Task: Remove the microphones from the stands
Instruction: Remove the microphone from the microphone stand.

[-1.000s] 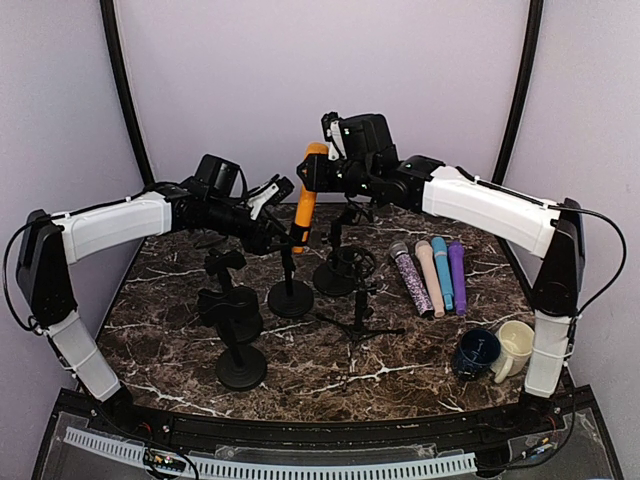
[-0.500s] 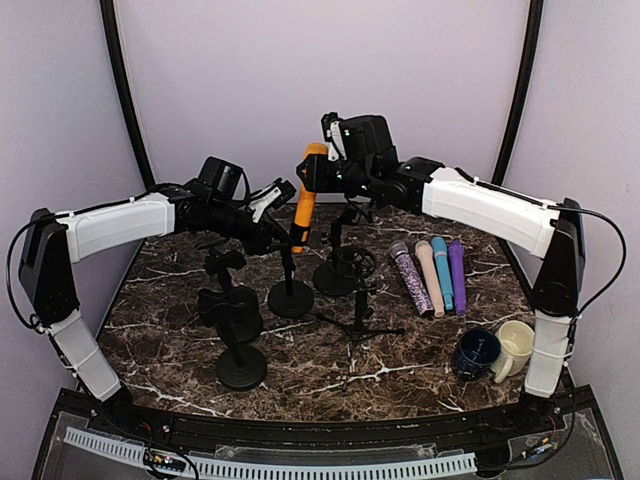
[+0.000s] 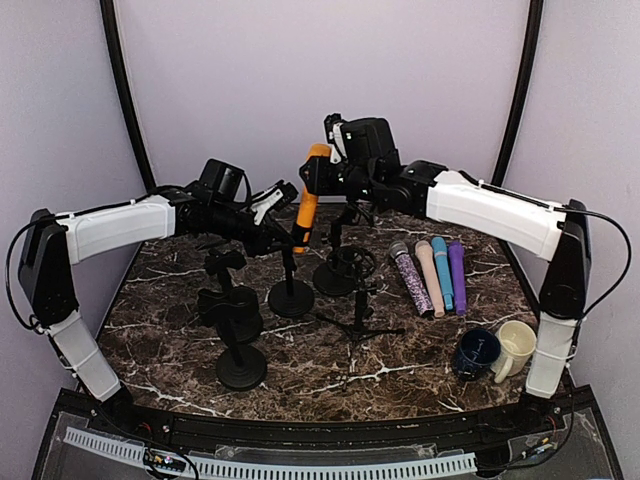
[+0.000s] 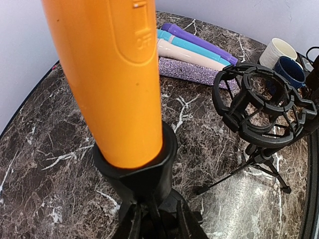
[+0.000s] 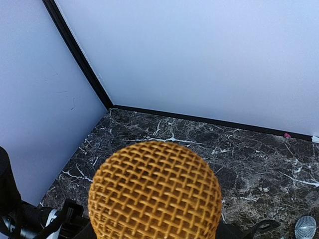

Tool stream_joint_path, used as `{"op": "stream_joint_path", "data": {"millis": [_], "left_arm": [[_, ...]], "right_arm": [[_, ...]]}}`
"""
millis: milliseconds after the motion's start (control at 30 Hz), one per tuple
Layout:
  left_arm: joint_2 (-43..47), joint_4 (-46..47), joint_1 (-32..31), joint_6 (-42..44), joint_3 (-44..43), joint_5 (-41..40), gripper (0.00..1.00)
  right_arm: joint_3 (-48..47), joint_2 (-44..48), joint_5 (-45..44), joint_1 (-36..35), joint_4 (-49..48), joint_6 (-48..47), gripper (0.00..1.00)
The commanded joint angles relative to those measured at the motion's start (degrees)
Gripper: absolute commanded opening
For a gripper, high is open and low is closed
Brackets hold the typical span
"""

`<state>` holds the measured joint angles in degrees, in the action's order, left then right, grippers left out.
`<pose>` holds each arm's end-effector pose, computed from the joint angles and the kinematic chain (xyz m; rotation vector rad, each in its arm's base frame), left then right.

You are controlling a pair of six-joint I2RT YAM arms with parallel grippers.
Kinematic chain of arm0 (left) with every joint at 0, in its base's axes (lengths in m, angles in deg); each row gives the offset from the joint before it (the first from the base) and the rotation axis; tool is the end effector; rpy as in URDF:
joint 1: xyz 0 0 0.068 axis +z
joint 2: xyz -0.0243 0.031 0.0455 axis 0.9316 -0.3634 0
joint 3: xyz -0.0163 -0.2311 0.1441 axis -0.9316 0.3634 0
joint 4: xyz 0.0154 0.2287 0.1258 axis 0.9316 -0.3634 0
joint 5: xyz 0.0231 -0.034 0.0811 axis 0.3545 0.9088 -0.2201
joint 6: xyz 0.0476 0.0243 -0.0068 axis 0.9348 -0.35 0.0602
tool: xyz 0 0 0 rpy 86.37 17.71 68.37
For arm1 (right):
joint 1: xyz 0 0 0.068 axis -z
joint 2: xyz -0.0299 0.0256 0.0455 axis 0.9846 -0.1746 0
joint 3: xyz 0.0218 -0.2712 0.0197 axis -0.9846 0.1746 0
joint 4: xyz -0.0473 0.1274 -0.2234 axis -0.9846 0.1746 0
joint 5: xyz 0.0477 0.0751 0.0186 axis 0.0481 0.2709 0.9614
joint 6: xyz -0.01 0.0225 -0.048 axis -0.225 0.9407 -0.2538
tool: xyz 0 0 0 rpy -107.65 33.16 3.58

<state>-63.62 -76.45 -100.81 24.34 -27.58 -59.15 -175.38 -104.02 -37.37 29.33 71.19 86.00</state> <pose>0.3199 -0.2202 0.2880 1.1834 1.8291 -0.6465 0.2965 0.3470 0.3742 -0.2527 1.8745 0.6716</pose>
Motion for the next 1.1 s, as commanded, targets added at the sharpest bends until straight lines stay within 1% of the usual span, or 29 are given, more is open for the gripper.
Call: {"op": "stream_joint_path", "data": {"millis": [0,100,267,400,567,667,800,1067], "left_arm": [[1.06,-0.46,-0.23,0.37,1.99,-1.2,0.0],[0.87,-1.01,-0.42,0.82,2.14,-2.26,0.0],[0.6,-1.31,-0.89,1.18,2.44,-3.07,0.0],[0.26,-1.72,-1.17,1.42,2.55,-3.72,0.0],[0.09,-1.73,-1.36,1.63,2.71,-4.3,0.0],[0.0,-1.87,-1.36,1.74,2.72,-4.48,0.0],[-0.35,-1.98,-1.43,1.85,2.77,-4.66,0.0],[-0.99,-2.09,-1.44,1.85,2.72,-4.45,0.0]], "right_arm": [[1.41,4.71,-1.86,-0.63,-4.58,-1.66,0.0],[2.8,6.16,-1.38,-0.59,-5.15,-2.25,0.0],[7.56,9.88,3.15,-0.55,-9.37,-5.47,0.0],[10.68,12.03,6.02,-0.3,-10.8,-7.14,0.0],[13.95,13.87,13.11,1.33,-14.74,-5.5,0.0],[15.19,14.69,15.94,1.91,-16.92,-4.97,0.0],[15.51,15.56,14.91,2.46,-17.45,-3.65,0.0],[12.79,16.75,2.54,3.15,-11.9,0.5,0.0]]}}
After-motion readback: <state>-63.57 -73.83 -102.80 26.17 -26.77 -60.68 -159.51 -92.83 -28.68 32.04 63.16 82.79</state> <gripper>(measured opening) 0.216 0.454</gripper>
